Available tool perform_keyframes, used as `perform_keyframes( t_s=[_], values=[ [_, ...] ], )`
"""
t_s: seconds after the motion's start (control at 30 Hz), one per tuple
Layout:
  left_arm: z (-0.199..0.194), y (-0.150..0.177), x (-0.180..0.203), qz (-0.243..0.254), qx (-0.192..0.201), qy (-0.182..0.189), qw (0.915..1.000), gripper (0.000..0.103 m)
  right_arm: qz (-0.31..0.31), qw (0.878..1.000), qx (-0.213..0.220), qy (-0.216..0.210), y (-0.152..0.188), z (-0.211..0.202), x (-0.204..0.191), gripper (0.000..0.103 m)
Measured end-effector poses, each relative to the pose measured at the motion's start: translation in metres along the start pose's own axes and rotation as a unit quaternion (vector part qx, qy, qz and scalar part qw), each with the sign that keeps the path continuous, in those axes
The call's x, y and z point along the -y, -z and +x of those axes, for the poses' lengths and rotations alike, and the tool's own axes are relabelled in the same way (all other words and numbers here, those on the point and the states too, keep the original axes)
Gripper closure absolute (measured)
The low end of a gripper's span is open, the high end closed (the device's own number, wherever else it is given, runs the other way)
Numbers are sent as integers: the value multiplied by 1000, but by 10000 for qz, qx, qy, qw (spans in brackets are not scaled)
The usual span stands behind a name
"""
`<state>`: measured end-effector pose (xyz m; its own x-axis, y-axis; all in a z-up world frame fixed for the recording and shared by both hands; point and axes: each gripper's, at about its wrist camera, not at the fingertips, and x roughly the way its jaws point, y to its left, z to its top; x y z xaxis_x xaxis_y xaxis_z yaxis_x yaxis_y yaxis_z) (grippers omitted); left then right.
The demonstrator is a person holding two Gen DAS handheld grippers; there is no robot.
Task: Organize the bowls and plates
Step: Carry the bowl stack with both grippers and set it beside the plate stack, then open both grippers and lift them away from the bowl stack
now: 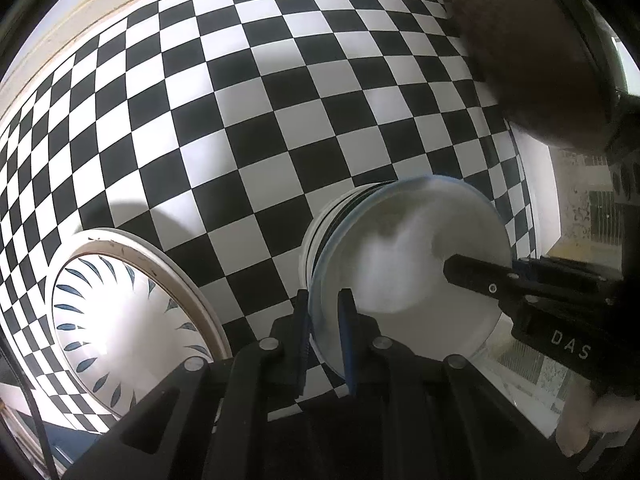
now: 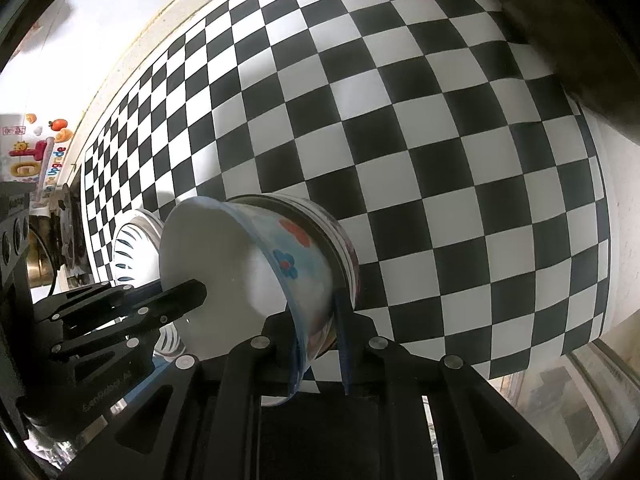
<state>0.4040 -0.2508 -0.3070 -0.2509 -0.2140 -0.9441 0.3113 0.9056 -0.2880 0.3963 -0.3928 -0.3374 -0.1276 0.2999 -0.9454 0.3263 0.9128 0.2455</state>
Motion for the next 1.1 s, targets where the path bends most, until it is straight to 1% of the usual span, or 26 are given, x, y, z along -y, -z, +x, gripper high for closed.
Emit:
perform_keyframes(
  t_s=[0.13,0.3,0.63,0.7,0.8,1.03,1.1],
  values=[
    [-4,2,2,-13,97,22,9999,91,-19,10000,47,83,4,-4,2,86],
    [-5,2,3,40,134,-35,9999,91,-21,10000,86,2,6,-11,4,86],
    [-6,6,3,32,179,-77,9998,91,-120,9997,130,181,8,-12,-2,87],
    [-13,10,3,36,272,-117,9996,91,-145,9994,169,249,9,-13,-5,87],
    [-30,17,4,62,488,-245,9985,91,-289,9980,349,439,15,-25,-13,87],
    [-76,41,13,201,897,-299,9953,91,-553,9942,811,430,42,-71,-35,87],
    [-87,49,14,203,1001,-254,9944,91,-571,9933,911,421,51,-83,-40,87]
  ],
)
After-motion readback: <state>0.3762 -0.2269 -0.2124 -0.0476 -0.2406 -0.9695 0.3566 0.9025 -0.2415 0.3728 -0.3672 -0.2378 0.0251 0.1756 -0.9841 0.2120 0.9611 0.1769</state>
